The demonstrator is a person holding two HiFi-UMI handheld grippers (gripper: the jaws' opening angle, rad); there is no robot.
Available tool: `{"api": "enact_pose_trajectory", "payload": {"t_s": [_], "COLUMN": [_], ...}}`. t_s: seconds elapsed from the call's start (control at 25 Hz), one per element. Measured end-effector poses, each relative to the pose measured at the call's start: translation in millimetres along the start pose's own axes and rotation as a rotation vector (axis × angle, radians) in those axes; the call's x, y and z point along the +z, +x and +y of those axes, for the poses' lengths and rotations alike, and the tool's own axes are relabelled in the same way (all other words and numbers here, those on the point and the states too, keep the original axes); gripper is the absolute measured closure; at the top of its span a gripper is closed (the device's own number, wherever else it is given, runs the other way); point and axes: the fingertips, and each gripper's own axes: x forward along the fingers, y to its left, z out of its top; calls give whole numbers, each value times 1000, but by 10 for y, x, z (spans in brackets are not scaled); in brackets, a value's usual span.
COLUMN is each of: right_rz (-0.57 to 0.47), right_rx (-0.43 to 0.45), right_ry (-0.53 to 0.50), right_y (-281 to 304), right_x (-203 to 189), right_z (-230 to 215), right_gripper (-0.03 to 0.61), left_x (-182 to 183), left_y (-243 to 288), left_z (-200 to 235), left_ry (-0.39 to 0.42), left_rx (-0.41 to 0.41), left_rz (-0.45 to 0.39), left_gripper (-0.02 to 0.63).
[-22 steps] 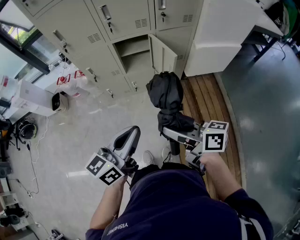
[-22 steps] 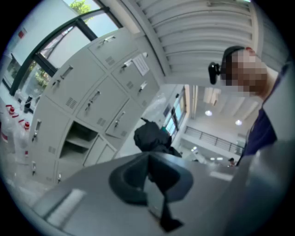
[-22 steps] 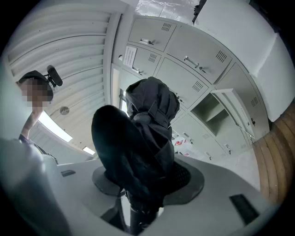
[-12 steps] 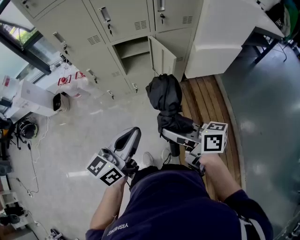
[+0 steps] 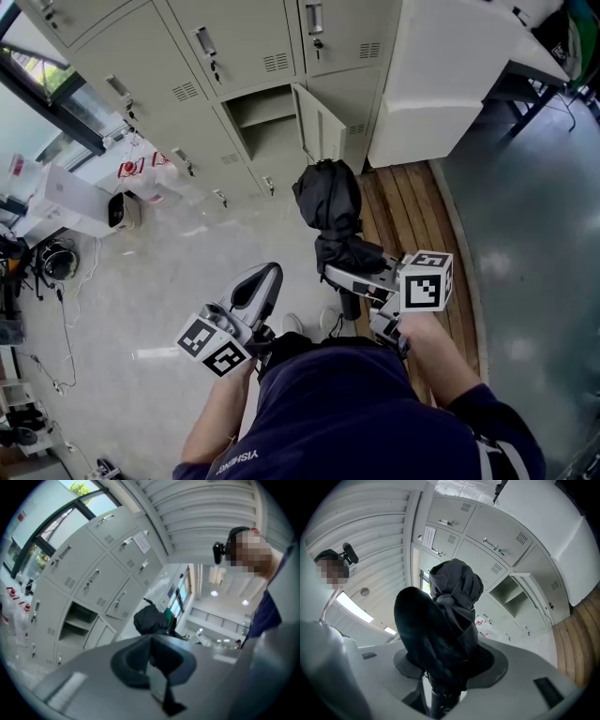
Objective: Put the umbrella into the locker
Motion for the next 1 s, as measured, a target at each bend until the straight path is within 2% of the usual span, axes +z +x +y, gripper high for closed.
{"api": "enact_pose_trajectory", "payload": {"t_s": [0.52, 1.0], "right_rz": [22, 48], "right_rx": [0, -30], "right_ry": [37, 54], "right_y": [94, 602], "right_x": [106, 365], "right_z": [-195, -509], "right_gripper": [377, 377], "left_x": [98, 277], "left_y": [4, 182], "left_z": [224, 894], "left_ry": [-9, -44], "left_rx": [52, 39], "left_rz": [-20, -19], "left_gripper": [612, 612]}}
